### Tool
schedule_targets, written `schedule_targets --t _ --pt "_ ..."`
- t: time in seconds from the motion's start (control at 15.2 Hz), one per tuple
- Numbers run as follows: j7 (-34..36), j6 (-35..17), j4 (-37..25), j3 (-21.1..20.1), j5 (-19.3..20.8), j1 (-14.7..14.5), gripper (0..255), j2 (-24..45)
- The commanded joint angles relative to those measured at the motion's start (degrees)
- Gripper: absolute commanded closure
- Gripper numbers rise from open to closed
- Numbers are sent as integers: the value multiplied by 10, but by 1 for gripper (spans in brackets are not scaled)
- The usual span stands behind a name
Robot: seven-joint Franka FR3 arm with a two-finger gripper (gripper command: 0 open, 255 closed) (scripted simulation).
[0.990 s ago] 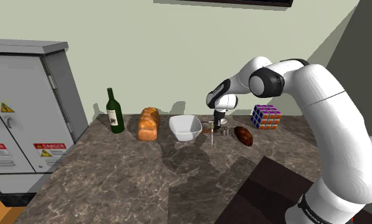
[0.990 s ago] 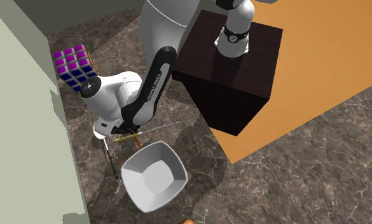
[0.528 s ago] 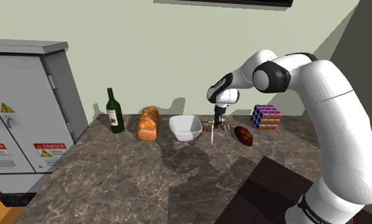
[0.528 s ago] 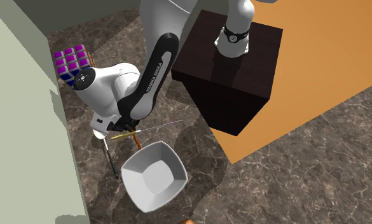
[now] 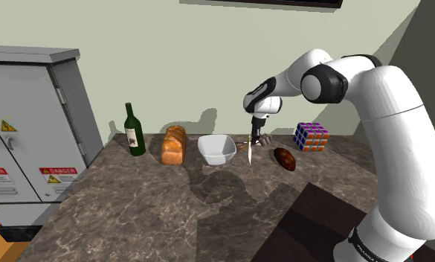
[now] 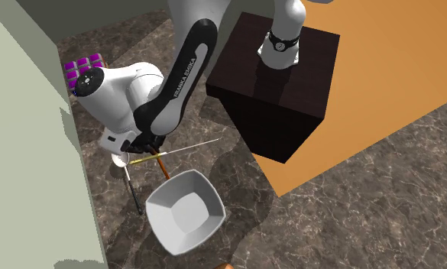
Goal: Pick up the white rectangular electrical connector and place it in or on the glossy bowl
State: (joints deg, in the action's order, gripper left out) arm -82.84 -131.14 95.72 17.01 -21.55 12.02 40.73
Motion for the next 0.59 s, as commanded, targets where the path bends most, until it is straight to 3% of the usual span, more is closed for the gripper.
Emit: schedule_targets --t 0.0,0.53 --pt "3 9 1 3 4 -2 255 -10" --pt "15 49 0 15 19 -10 255 -50"
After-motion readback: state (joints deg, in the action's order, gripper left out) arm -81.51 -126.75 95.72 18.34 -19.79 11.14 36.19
